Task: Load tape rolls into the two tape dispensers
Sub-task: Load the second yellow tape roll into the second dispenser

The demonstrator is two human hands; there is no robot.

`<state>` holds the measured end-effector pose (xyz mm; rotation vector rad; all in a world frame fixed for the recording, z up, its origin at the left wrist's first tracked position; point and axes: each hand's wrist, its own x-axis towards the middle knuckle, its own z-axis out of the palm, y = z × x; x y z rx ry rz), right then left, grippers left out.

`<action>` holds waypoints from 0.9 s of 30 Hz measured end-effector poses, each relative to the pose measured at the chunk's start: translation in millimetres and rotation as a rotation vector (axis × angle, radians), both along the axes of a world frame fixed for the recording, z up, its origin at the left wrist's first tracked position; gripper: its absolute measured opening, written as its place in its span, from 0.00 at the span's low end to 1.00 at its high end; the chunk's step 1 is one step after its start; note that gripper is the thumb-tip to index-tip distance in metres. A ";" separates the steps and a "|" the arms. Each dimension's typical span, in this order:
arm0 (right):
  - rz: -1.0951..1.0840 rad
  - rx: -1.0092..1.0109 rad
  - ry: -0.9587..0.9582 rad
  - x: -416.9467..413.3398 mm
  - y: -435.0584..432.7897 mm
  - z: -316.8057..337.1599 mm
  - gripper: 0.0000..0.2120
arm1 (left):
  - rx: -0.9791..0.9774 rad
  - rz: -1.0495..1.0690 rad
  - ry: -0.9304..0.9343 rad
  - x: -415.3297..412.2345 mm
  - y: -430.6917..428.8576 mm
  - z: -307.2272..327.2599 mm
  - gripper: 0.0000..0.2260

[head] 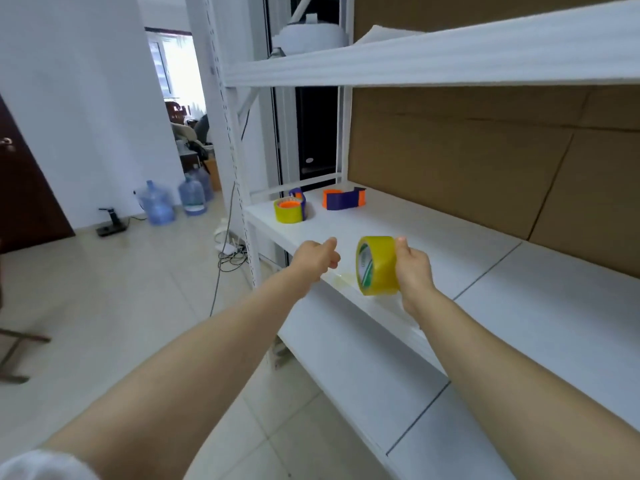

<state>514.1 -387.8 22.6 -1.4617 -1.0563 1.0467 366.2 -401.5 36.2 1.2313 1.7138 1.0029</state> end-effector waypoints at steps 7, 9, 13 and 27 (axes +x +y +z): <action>0.008 -0.125 0.098 -51.3 72.6 0.1 0.14 | 0.002 0.063 0.025 -74.8 52.0 -15.8 0.17; -0.008 -0.107 0.103 -59.8 98.8 3.0 0.10 | 0.011 0.070 0.055 -92.4 78.0 -15.8 0.16; -0.049 -0.056 0.182 -73.2 161.1 15.2 0.11 | 0.026 0.077 0.109 -121.8 143.8 -6.3 0.12; -0.186 -0.015 0.265 -96.3 338.6 19.3 0.09 | 0.033 -0.084 0.318 -145.2 350.9 -3.2 0.10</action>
